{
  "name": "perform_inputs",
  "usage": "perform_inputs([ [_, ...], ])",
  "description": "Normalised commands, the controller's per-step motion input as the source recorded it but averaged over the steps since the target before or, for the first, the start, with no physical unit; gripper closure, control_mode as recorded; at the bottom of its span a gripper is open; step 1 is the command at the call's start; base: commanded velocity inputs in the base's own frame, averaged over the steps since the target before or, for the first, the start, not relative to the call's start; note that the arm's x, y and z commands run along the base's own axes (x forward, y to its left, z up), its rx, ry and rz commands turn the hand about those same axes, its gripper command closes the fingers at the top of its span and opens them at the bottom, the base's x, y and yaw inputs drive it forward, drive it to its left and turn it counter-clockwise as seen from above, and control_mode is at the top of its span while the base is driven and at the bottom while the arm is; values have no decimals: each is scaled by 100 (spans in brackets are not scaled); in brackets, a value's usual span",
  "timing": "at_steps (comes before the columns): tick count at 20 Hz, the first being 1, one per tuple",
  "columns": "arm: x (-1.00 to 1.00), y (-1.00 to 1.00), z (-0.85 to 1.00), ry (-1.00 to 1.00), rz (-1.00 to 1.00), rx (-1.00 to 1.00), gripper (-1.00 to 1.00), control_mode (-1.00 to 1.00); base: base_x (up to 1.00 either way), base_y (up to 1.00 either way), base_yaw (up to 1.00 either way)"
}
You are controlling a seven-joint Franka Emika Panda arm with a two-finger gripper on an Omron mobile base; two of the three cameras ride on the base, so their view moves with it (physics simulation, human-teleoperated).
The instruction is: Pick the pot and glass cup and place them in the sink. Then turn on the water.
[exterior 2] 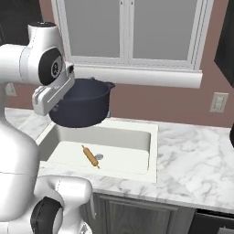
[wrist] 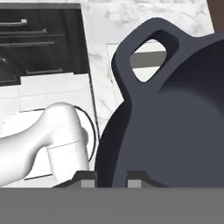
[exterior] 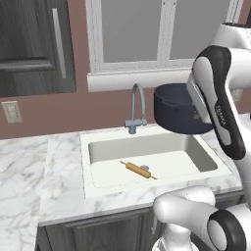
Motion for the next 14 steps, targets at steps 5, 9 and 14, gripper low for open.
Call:
perform_inputs([
  [5,59,-34,-67,0,1,2,100,-100,0,0,0],
  [9,45,-43,-76,0,2,5,100,-100,0,0,0],
  [14,54,-39,-74,0,3,3,100,-100,0,0,0],
])
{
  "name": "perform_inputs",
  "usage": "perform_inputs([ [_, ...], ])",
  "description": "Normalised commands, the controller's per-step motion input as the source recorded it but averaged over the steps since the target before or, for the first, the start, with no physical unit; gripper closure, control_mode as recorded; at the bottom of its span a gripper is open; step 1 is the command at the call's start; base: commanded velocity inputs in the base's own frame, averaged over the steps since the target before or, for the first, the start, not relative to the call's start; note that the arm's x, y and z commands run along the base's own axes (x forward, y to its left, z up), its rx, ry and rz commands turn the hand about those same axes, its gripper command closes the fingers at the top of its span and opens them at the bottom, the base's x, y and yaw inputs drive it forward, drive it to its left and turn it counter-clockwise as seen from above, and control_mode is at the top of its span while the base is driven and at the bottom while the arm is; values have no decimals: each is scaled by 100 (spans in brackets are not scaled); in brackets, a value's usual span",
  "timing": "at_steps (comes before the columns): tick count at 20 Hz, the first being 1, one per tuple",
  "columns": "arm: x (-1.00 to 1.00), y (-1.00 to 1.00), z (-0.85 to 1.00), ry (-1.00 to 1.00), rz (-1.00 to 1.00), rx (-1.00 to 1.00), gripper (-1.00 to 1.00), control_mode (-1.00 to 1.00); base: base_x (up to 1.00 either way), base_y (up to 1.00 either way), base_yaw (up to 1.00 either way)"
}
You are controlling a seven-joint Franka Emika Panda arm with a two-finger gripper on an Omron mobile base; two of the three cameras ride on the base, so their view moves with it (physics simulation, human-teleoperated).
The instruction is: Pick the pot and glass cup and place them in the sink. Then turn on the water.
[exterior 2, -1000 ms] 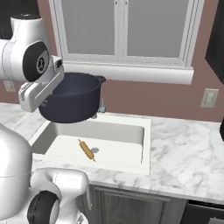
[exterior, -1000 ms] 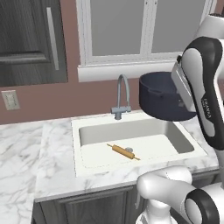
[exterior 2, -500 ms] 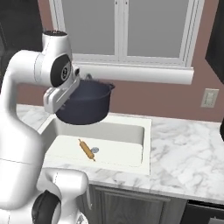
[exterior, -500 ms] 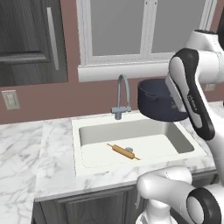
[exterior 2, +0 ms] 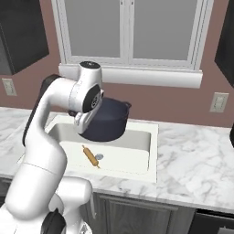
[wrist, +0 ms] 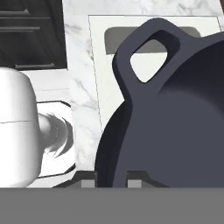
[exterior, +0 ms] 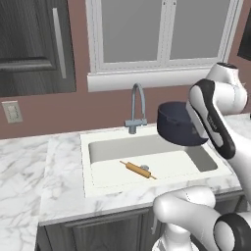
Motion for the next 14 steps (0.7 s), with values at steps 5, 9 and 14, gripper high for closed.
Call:
perform_inputs([
  [5,51,-32,-73,0,3,2,100,-100,0,0,0],
  [9,41,-14,-70,0,1,0,100,-100,0,0,0],
  [14,39,-8,-55,0,0,0,100,-100,0,0,0],
])
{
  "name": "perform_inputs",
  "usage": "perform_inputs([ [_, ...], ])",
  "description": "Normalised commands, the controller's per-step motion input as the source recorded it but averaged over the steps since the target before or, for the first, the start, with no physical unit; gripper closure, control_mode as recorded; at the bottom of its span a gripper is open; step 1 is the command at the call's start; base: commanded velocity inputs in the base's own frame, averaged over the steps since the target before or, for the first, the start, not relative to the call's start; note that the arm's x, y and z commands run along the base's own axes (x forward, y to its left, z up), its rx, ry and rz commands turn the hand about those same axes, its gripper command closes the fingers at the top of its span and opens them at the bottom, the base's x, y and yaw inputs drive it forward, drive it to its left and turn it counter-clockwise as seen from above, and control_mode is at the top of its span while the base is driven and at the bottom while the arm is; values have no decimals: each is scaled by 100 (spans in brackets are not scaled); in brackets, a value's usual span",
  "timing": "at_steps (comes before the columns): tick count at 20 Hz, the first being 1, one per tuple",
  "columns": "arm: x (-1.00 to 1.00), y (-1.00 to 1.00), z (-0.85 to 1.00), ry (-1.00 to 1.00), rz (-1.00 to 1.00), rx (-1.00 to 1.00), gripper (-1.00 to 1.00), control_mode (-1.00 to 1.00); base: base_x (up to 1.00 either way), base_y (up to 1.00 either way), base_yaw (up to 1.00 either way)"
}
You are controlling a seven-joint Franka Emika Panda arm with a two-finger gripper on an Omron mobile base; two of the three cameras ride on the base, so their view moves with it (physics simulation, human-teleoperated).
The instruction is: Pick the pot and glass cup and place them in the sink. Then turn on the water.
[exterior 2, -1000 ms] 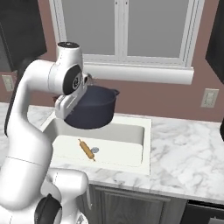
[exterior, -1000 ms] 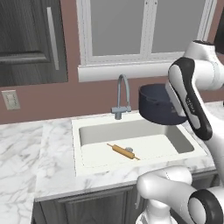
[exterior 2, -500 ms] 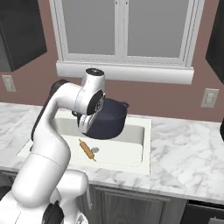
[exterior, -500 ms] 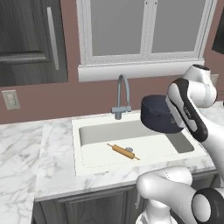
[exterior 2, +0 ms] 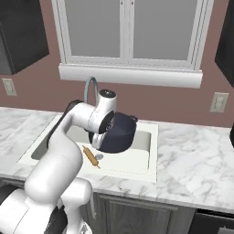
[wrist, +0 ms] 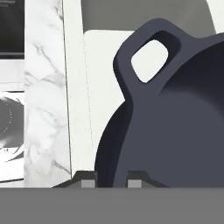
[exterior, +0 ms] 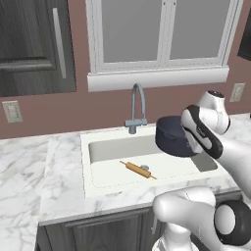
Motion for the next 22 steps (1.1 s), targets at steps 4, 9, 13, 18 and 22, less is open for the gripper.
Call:
perform_inputs([
  [4,31,-11,-53,0,0,0,100,-100,0,0,0],
  [9,27,-12,-50,0,0,0,100,-100,0,0,0],
  [13,38,0,-52,0,0,0,100,-100,0,0,0],
  [18,42,0,-38,0,0,0,100,-100,0,0,0],
  [22,34,0,-18,0,0,0,100,-100,0,0,0],
])
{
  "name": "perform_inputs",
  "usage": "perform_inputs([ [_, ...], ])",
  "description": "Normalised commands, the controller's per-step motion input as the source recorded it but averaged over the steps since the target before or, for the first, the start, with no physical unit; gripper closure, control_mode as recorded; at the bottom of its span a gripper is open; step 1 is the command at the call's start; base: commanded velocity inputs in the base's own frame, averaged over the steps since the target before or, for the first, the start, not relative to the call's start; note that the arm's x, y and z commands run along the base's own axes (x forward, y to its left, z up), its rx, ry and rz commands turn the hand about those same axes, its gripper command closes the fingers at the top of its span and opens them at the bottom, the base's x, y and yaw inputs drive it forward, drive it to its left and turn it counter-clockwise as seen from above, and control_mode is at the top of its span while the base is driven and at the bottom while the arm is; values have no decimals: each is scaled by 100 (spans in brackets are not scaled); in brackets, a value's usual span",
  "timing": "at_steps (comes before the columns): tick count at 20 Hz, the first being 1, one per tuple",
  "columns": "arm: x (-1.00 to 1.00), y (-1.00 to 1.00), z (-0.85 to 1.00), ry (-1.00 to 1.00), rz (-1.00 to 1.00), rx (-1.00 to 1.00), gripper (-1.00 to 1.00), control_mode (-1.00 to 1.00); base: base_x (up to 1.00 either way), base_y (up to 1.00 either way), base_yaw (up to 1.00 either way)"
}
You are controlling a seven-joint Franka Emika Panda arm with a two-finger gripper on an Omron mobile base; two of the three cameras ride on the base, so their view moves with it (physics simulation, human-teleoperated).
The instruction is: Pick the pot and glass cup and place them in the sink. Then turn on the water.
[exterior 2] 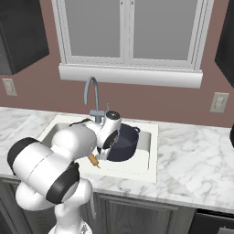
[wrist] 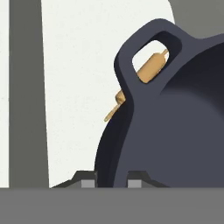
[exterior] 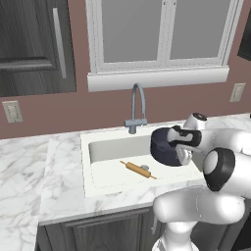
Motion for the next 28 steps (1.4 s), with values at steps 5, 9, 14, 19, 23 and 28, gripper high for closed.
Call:
perform_inputs([
  [5,30,-2,-17,3,0,0,100,-100,0,0,0],
  [9,16,-1,-15,6,0,0,100,-100,0,0,0],
  [14,36,0,-15,6,0,0,100,-100,0,0,0],
  [19,55,0,-24,4,0,0,100,-100,0,0,0],
  [23,47,-1,-40,0,0,0,100,-100,0,0,0],
  [28,35,-3,-45,0,0,0,100,-100,0,0,0],
])
